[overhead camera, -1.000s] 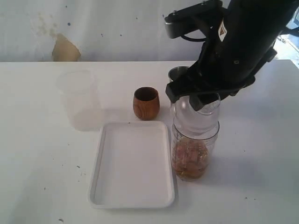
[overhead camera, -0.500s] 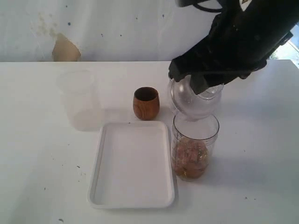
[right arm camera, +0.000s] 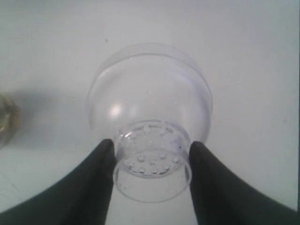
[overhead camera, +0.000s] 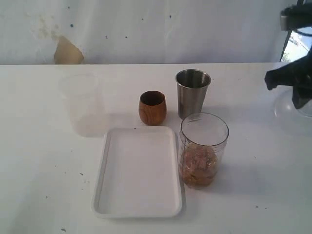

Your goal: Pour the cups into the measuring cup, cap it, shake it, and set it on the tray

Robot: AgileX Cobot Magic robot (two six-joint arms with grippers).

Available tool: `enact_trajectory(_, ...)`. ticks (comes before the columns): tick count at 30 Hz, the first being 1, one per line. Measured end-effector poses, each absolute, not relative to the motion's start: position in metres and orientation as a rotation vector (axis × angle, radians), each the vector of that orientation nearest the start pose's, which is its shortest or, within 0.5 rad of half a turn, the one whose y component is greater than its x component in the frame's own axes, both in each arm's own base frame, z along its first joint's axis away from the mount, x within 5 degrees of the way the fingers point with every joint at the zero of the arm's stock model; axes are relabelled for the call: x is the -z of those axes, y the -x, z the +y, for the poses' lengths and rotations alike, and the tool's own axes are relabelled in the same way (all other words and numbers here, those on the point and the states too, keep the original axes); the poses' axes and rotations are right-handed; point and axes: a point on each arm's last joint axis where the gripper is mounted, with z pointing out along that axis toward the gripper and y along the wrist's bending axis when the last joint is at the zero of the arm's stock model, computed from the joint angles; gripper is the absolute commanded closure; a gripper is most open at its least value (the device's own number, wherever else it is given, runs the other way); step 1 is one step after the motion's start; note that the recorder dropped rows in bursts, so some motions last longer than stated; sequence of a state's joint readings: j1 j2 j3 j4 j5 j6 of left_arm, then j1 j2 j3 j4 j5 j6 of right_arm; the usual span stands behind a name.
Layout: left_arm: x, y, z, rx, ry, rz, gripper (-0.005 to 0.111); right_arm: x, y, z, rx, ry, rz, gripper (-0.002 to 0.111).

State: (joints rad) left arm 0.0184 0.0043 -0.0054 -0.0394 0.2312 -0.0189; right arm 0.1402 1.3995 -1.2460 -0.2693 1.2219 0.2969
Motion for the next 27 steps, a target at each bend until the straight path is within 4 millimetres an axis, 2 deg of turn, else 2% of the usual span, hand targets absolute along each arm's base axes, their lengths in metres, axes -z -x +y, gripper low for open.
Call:
enact_trajectory(9, -0.194, -0.056, 0.0, 0.037, 0.058, 1.713, 0.107, -0.238, -0.315, -0.02, 0.139, -0.305, 3.128, 0.108)
enact_trajectory(13, -0.194, -0.056, 0.0, 0.037, 0.058, 1.713, 0.107, -0.205, -0.328, -0.026, 0.052, -0.325, 3.189, 0.108)
enact_trajectory(16, -0.194, -0.056, 0.0, 0.037, 0.058, 1.713, 0.107, -0.191, -0.336, -0.026, 0.013, -0.302, 3.188, 0.108)
enact_trajectory(20, -0.194, -0.056, 0.0, 0.037, 0.058, 1.713, 0.107, -0.19, -0.339, -0.026, 0.001, -0.287, 3.164, 0.108)
enact_trajectory(22, -0.194, -0.056, 0.0, 0.037, 0.058, 1.713, 0.107, -0.19, -0.34, -0.026, 0.001, -0.283, 3.154, 0.102)
enact_trajectory(23, -0.194, -0.056, 0.0, 0.037, 0.058, 1.713, 0.107, -0.19, -0.34, -0.026, 0.001, -0.283, 3.154, 0.091)
enact_trajectory(24, -0.194, -0.056, 0.0, 0.037, 0.058, 1.713, 0.107, -0.19, -0.34, -0.026, 0.001, -0.283, 3.154, 0.086)
enact_trajectory(25, -0.194, -0.056, 0.0, 0.037, 0.058, 1.713, 0.107, -0.19, -0.34, -0.026, 0.001, -0.283, 3.154, 0.071)
enact_trajectory(27, -0.194, -0.056, 0.0, 0.037, 0.058, 1.713, 0.107, -0.19, -0.34, -0.026, 0.001, -0.283, 3.154, 0.054)
